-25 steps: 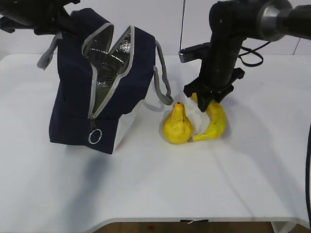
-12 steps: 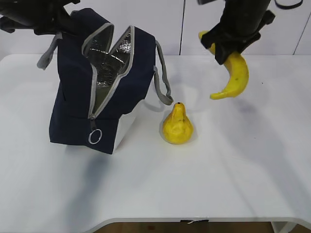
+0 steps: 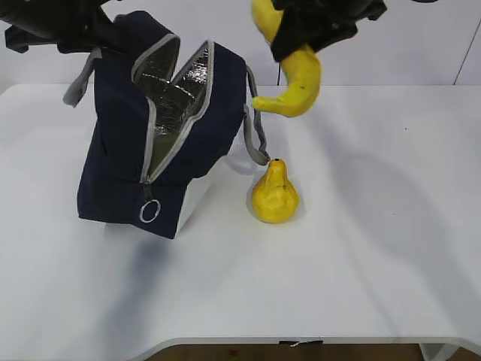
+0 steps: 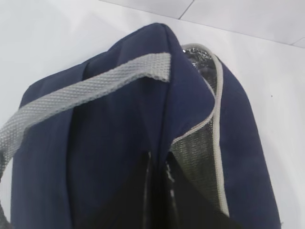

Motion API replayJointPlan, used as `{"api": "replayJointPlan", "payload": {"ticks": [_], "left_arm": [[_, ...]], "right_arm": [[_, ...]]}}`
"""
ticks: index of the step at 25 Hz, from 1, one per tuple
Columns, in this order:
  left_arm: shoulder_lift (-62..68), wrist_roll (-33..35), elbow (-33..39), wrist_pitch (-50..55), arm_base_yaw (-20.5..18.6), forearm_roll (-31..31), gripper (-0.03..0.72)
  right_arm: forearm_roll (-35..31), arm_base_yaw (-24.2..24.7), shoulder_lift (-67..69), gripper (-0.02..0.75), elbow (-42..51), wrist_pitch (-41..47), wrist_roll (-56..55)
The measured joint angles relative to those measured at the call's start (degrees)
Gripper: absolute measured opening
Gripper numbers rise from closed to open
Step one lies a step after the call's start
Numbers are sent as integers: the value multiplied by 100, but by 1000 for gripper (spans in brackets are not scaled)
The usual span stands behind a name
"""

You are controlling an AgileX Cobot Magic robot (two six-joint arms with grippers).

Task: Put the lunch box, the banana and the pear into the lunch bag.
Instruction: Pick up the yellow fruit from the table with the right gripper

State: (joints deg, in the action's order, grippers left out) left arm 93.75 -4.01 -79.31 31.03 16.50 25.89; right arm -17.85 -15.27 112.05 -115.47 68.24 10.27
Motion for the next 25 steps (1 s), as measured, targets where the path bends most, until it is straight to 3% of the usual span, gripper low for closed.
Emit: {"api": "replayJointPlan", "payload": {"ticks": [3,7,20,25], "left_arm": [[0,0,0,-51,56,104,-5],[0,0,0,-132,178,192,-5],[0,0,0,-144,209,281,-5],[0,0,0,-157,209,281,-5]], "right_arm": [[-930,-25,0,307,0,-278,366],[-1328,-196,0,307,0,-766,595],[-1530,-779,906,306,0,-1965,789],[-1008,-779,1140,307,0,-1815,802]]}}
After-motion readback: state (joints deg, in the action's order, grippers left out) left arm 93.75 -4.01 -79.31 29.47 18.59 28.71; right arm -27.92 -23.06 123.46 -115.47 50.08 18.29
